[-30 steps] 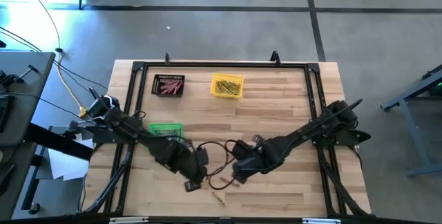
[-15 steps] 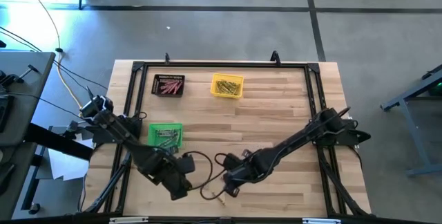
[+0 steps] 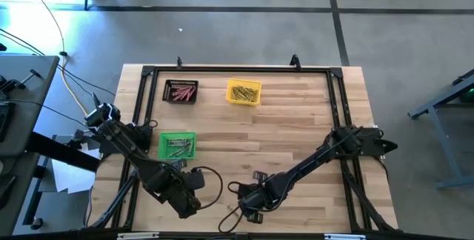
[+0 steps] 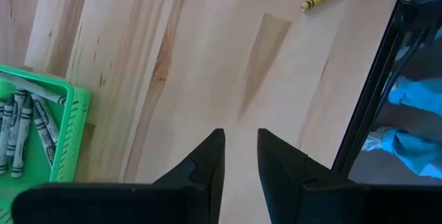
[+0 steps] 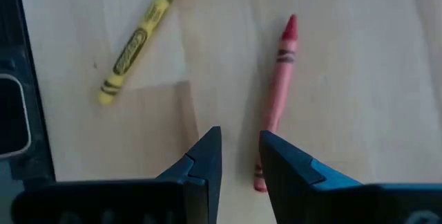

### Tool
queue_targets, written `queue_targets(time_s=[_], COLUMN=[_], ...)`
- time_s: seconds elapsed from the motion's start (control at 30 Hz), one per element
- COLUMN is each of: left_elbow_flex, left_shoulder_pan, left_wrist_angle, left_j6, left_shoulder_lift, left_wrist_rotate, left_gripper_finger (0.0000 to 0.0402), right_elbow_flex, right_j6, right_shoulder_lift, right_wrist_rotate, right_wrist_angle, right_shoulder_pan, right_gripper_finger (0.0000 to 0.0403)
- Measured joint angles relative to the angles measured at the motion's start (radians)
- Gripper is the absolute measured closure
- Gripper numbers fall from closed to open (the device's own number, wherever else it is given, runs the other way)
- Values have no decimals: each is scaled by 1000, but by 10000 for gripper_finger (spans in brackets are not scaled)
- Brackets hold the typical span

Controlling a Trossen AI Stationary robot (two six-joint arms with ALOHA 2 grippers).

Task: Sort crayons
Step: Put the red crayon into the black bin

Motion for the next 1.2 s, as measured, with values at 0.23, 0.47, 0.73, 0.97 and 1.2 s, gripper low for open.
queue_targets(time_s=[0.23,0.47,0.73,0.97,1.2], left_elbow_flex=[0,0,0,0,0], left_shoulder_pan=[-6,-6,-6,-4,-4], left_wrist_angle=[0,1,0,-10,-21], left_j6=[-18,-27,-26,-26,-44], left_shoulder_lift=[0,0,0,0,0], left_wrist_rotate=[0,-4,-12,-24,-27], left_gripper_finger=[330,330,330,330,330], right_elbow_flex=[0,1,12,47,47], right_j6=[-24,-29,-34,-189,-283], right_shoulder_lift=[30,33,1,0,0], right_wrist_rotate=[11,20,-35,4,0], right_wrist_angle=[-2,3,-3,-50,-149], right_shoulder_pan=[-3,-3,-1,-25,-81], right_gripper_finger=[320,320,320,320,320])
